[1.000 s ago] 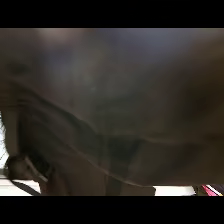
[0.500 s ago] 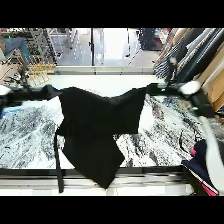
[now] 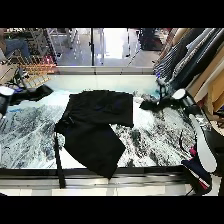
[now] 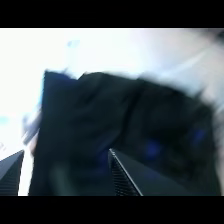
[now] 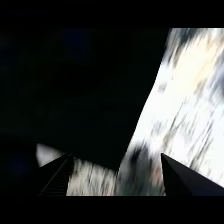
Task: Fold the clothes and pants, and hang the long-sleeved shirts on hangers.
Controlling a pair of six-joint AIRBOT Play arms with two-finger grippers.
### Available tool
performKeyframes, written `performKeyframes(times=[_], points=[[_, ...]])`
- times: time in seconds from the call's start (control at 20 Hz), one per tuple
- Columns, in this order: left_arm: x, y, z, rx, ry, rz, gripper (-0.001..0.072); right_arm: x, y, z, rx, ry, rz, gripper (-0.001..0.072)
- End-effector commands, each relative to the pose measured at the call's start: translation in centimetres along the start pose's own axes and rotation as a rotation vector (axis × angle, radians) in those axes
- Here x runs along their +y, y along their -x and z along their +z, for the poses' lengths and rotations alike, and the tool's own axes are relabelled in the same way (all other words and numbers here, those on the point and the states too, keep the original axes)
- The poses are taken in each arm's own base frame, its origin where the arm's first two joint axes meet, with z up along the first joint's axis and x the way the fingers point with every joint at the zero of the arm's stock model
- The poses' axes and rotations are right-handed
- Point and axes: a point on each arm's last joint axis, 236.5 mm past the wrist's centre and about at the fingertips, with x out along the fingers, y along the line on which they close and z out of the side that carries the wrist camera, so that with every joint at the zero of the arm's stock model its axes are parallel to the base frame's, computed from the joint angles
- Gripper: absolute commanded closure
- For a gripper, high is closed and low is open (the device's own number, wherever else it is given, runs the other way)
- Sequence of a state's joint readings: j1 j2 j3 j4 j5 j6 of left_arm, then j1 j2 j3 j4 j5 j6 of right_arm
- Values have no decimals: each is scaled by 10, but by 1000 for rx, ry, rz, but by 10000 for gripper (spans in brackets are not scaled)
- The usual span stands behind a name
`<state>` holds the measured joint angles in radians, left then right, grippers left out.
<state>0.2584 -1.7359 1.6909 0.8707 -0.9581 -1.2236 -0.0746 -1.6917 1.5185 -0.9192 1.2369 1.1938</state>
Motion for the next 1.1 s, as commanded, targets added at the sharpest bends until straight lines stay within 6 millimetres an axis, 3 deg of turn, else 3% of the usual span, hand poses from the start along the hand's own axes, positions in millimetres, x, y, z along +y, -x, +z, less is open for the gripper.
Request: performKeyframes(times=[0.0,0.1,0.15,0.4,0.45,0.5,0.55,0.6,0.65,0.7,0.8,0.9,0.95,1.0,1.05], points=[[50,37,-86,392,37,198,177,54,-15,-120,430,-18,260,114],[53,53,-120,551,42,234,205,71,-49,-145,468,48,261,114],[49,57,-127,585,48,223,244,75,-67,-150,460,87,232,114],[23,54,-134,620,65,138,244,99,-119,-157,427,194,171,138],[17,53,-134,615,73,112,244,102,-126,-163,442,207,164,188],[9,51,-133,613,79,84,244,103,-130,-168,458,227,152,339],[2,50,-133,610,84,58,243,98,-131,-169,467,267,118,621],[-6,49,-133,612,71,25,243,85,-127,-159,462,299,49,696],[-13,48,-134,617,54,-1,243,66,-119,-135,421,320,-55,697],[-20,46,-135,621,36,-25,243,42,-103,-93,325,341,-191,698],[-30,40,-145,644,-9,-48,228,5,-53,16,-7,278,-407,698],[-38,26,-168,685,-13,-62,214,-5,-9,94,-309,187,-403,655],[-42,17,-182,702,-12,-73,214,-7,3,109,-377,148,-374,356],[-48,7,-199,723,2,-84,214,-14,10,108,-366,119,-371,39],[-53,1,-216,750,17,-95,213,-29,15,91,-293,85,-384,135]])
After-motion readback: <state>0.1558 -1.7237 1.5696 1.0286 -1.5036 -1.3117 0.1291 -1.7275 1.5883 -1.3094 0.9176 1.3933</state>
